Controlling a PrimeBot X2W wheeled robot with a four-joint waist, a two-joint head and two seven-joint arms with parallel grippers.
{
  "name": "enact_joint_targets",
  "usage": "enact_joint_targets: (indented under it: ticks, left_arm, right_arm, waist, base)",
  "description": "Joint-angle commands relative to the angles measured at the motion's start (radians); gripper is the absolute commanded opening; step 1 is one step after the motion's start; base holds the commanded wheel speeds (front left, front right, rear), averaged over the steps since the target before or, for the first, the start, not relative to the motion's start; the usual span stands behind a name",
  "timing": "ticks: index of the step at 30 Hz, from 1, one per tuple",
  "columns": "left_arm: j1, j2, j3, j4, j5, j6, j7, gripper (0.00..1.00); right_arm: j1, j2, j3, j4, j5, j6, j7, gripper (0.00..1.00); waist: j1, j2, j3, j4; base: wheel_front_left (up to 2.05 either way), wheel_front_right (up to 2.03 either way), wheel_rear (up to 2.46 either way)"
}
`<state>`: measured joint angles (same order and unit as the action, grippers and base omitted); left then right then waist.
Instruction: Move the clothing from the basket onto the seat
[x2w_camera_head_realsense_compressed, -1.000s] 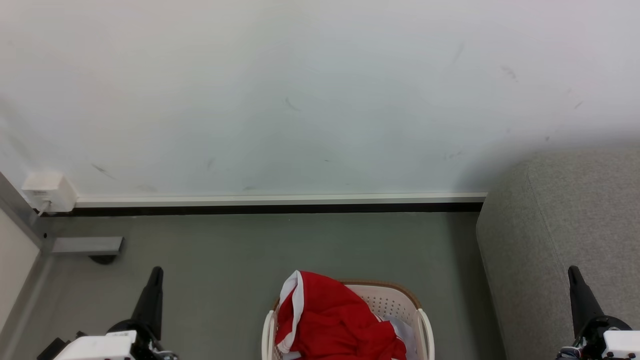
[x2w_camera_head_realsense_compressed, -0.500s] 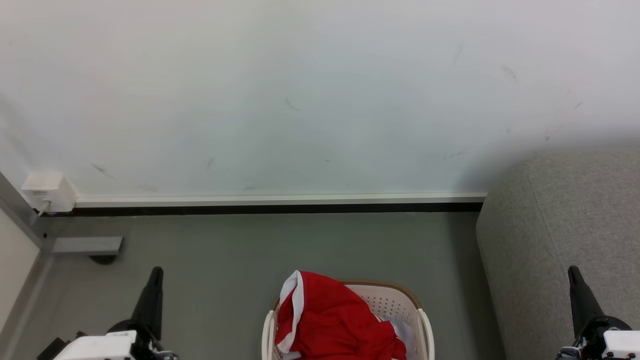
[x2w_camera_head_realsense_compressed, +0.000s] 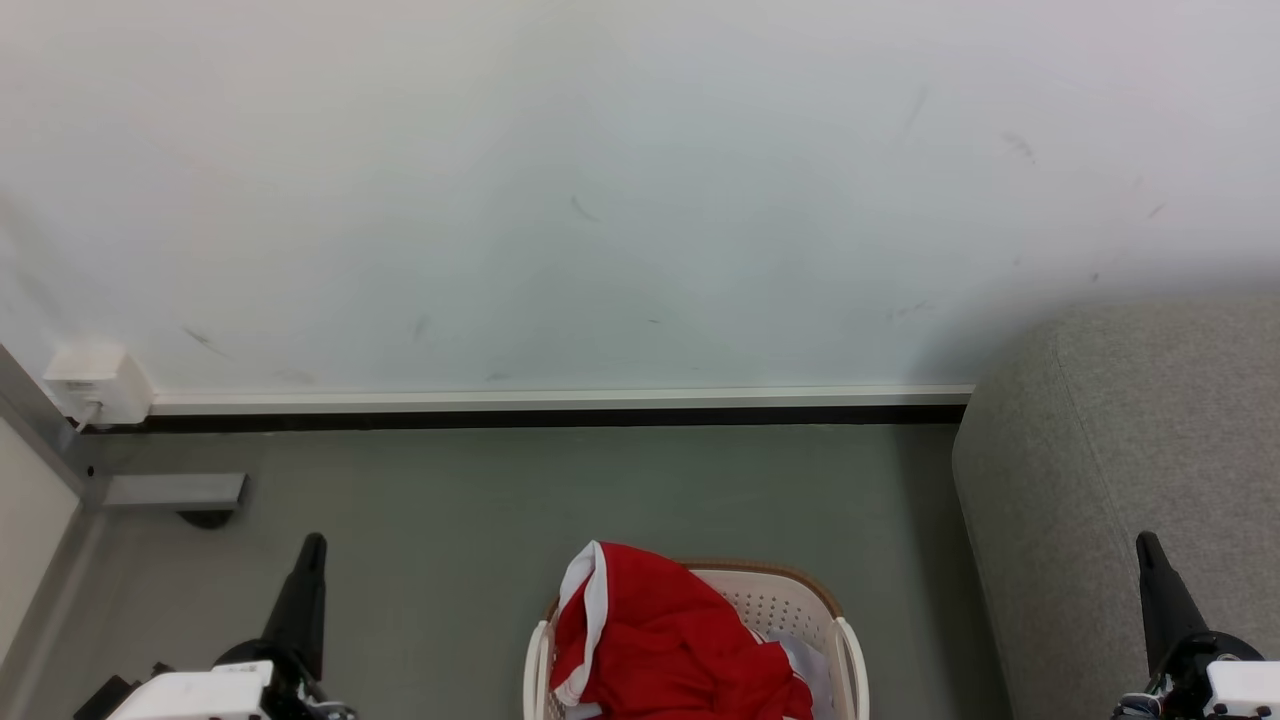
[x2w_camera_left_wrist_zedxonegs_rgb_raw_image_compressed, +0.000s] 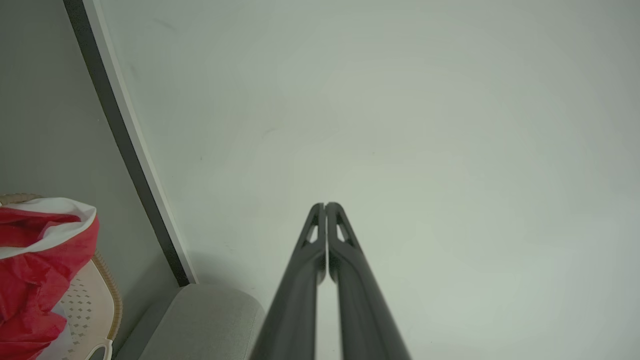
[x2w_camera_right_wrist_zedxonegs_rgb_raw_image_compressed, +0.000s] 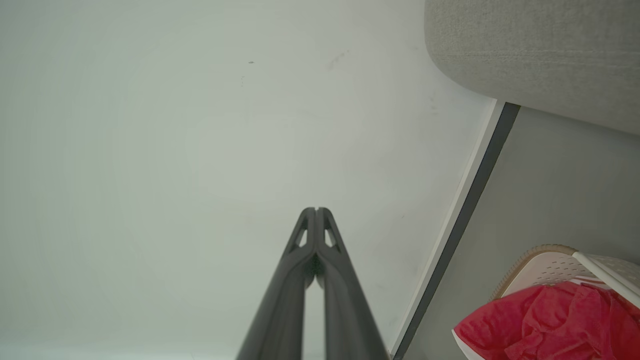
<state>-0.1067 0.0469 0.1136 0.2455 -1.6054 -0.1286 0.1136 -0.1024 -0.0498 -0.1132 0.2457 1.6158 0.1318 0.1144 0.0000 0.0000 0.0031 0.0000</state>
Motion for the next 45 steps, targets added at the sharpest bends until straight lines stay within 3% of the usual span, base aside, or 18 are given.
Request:
enact_joint_targets:
  ticks: [1,34,35,45]
  left_arm:
    - [-0.007,0.007,0.001,0.0,-0.015,-0.005,0.004,0.0]
    - [-0.007,0.007,0.001,0.0,-0.015,-0.005,0.004,0.0]
    - [0.0,0.0,0.0,0.0,0.0,0.0,0.0,1.0]
    - [0.02,-0.008,-0.028,0.026,0.009,0.003,-0.034,1.0]
  right_arm:
    - [-0.013,-0.001,-0.003,-0.003,-0.006,-0.002,0.002,0.0]
    - [-0.013,-0.001,-0.003,-0.003,-0.006,-0.002,0.002,0.0]
    - [0.0,0.0,0.0,0.0,0.0,0.0,0.0,1.0]
    - [0.017,0.007,0.037,0.03,-0.017,0.0,-0.035,1.0]
  waist:
    - [0.0,0.0,0.0,0.0]
    - [0.0,0.0,0.0,0.0]
    - [0.0,0.0,0.0,0.0]
    - [0.0,0.0,0.0,0.001]
  base:
    - [0.0,0.0,0.0]
    - [0.0,0.0,0.0]
    - [0.0,0.0,0.0]
    - [0.0,0.0,0.0]
